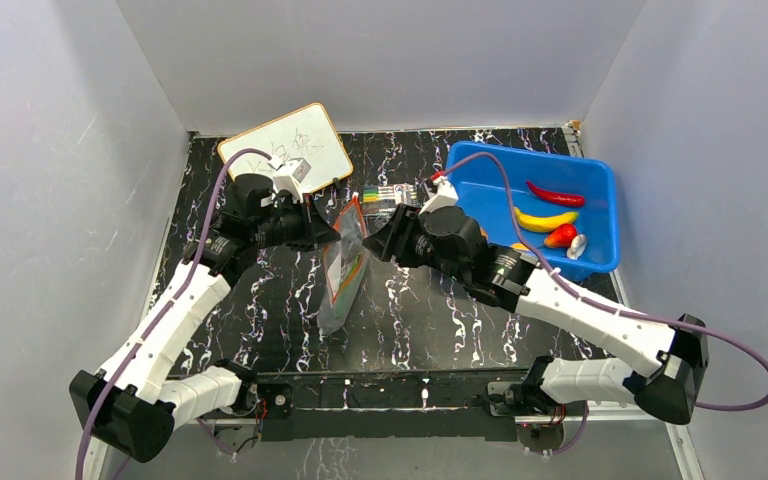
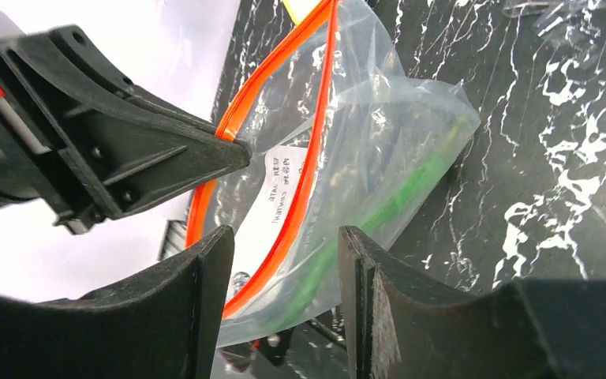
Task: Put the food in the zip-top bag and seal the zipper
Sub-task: Place the fake vegetable in the zipper food storage bag, then pick up the fake vegetable from the bin.
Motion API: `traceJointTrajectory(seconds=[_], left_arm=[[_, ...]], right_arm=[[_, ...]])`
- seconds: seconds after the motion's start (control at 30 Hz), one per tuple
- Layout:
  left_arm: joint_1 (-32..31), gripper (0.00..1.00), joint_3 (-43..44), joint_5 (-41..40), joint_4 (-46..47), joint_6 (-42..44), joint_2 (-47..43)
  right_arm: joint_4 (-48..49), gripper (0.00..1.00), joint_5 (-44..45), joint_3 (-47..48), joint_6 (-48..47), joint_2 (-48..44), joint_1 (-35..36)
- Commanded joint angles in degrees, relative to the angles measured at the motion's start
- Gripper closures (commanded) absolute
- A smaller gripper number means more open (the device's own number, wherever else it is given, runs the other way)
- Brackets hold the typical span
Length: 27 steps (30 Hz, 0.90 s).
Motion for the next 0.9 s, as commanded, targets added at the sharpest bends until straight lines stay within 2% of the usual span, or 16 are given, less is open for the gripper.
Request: traceJointTrajectory(seconds=[0.0, 0.1, 0.3, 0.43, 0.67, 0.87], left_arm=[[0.08, 1.00, 3.91, -9.01, -2.12, 3.15, -1.89], [0.08, 1.00, 6.41, -11.95, -4.27, 6.03, -1.17], [0.08, 1.00, 11.31, -25.41, -10.12, 15.13, -3.02], [0.08, 1.00, 13.12, -27.82, -12.52, 18.37, -2.80], [0.08, 1.00, 4.05, -20.21, -8.00, 16.10, -4.32], [0.08, 1.00, -6.08, -13.77, -0.98, 15.57, -8.21]], right_arm=[[0.40, 0.50, 3.47, 0.53, 12.91, -2.52, -0.08], [0.73, 0.50, 4.19, 0.23, 14.21, -1.56, -0.13], [4.48, 0.51, -2.97, 0.77, 15.90, 2.11, -0.04], [4.58, 0.50, -1.93, 0.93, 12.39, 3.71, -0.10], [4.07, 0.44, 3.83, -0.15, -11.41, 2.54, -0.87], [0.32, 0.44, 9.17, 2.68, -23.17, 3.51, -2.66]])
